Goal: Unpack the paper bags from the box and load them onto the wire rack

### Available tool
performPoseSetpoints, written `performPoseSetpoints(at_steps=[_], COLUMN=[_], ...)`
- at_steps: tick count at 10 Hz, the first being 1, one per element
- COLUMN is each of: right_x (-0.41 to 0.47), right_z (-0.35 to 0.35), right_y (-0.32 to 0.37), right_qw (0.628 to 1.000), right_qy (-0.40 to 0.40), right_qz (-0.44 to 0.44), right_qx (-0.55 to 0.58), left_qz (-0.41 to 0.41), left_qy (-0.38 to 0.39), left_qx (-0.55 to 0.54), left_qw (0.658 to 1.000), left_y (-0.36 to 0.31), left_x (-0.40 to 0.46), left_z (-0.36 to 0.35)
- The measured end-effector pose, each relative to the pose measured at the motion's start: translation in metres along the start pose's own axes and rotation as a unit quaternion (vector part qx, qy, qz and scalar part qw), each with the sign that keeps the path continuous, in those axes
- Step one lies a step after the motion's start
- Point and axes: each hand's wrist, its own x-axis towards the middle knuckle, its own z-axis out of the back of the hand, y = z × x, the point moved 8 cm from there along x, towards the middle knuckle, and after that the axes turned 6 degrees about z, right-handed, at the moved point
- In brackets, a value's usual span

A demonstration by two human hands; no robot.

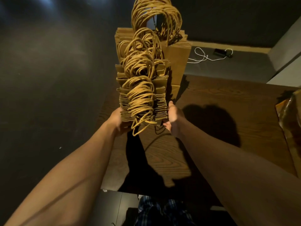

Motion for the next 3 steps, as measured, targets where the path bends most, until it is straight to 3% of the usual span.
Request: performPoseSetpoints(at_steps=[2, 3], right_x=[-0.028, -0.06], right_z=[0.01, 0.015], right_y=[0.037, 0.065], right_qw=[0.999, 0.996], right_qy=[-0.029, -0.032], right_qz=[0.007, 0.055], right_qx=[-0.036, -0.06], left_qz=[-0.052, -0.096], left_qy=[0.022, -0.035], left_qx=[0.057, 0.039], left_qw=[0.997, 0.994], left_y=[-0.047, -0.083], left_x=[-0.016, -0.036], left_z=[0.008, 0.02])
